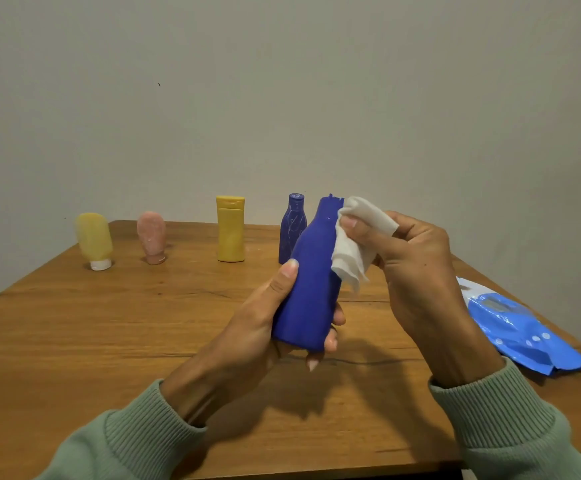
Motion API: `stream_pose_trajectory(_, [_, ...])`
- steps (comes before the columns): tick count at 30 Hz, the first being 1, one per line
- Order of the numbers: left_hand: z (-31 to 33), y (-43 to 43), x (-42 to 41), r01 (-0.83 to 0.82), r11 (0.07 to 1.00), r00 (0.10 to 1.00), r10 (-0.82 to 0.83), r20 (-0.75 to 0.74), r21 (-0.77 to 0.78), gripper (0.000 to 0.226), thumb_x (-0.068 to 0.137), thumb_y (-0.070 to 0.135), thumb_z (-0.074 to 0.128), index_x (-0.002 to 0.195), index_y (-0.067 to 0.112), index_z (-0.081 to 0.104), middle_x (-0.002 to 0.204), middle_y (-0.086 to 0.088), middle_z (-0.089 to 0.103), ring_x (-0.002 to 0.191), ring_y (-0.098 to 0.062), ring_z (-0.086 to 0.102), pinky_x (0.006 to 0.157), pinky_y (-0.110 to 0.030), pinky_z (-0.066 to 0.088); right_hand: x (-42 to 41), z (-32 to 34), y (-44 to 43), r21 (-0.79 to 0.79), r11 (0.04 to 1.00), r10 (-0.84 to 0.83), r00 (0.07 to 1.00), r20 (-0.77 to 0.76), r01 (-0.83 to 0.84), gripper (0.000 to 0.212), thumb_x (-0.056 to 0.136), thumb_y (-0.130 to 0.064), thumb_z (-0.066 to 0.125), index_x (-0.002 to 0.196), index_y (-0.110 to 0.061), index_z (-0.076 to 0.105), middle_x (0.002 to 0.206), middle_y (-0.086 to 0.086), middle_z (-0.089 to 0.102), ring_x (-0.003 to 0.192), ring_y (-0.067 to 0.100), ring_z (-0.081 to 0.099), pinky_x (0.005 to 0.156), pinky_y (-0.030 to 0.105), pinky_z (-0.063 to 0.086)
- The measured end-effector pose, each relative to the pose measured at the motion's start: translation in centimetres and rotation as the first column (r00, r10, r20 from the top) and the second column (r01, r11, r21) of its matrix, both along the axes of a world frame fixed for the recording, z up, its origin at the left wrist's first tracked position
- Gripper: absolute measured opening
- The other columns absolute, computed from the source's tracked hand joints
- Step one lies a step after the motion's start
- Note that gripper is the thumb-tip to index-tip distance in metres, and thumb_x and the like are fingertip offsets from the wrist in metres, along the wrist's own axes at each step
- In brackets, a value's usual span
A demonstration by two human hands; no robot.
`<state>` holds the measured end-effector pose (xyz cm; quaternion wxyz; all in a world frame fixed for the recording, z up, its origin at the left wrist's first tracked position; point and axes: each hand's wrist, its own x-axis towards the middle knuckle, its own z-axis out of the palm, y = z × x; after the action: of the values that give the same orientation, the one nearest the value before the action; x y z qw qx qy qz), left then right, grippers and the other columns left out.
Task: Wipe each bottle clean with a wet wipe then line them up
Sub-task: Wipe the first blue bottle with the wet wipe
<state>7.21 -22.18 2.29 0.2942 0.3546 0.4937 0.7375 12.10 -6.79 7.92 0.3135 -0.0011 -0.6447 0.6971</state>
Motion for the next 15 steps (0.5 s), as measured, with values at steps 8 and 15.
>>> stream_pose_trajectory(8, [0.6,-0.2,0.0,0.038,0.99,0.973,-0.069,0.222,0.139,0.051,0.097,0.047,0.034,0.107,0.013,0.071,0.088,-0.019,0.063,0.063,-0.027,0.059,0.049,-0.032,0.047,0.4,0.3,0.6,0.252,0.951,0.134,0.973,0.189,-0.18,0.011,0.067,-0.017,0.078,0.078,-0.017,0.075,0.085,-0.003,0.073,0.08,0.012,0.068,0.06,0.021,0.052])
stream_pose_trajectory(15, [0.5,-0.1,-0.2,0.024,0.988,0.97,-0.06,0.237,0.151,0.054,0.098,0.048,0.03,0.113,0.01,0.065,0.084,-0.019,0.061,0.061,-0.024,0.059,0.048,-0.031,0.049,0.2,0.0,-0.5,0.237,0.971,0.006,0.996,0.089,-0.027,0.014,0.066,-0.022,0.079,0.079,-0.023,0.073,0.083,-0.007,0.072,0.08,0.008,0.068,0.056,0.018,0.053])
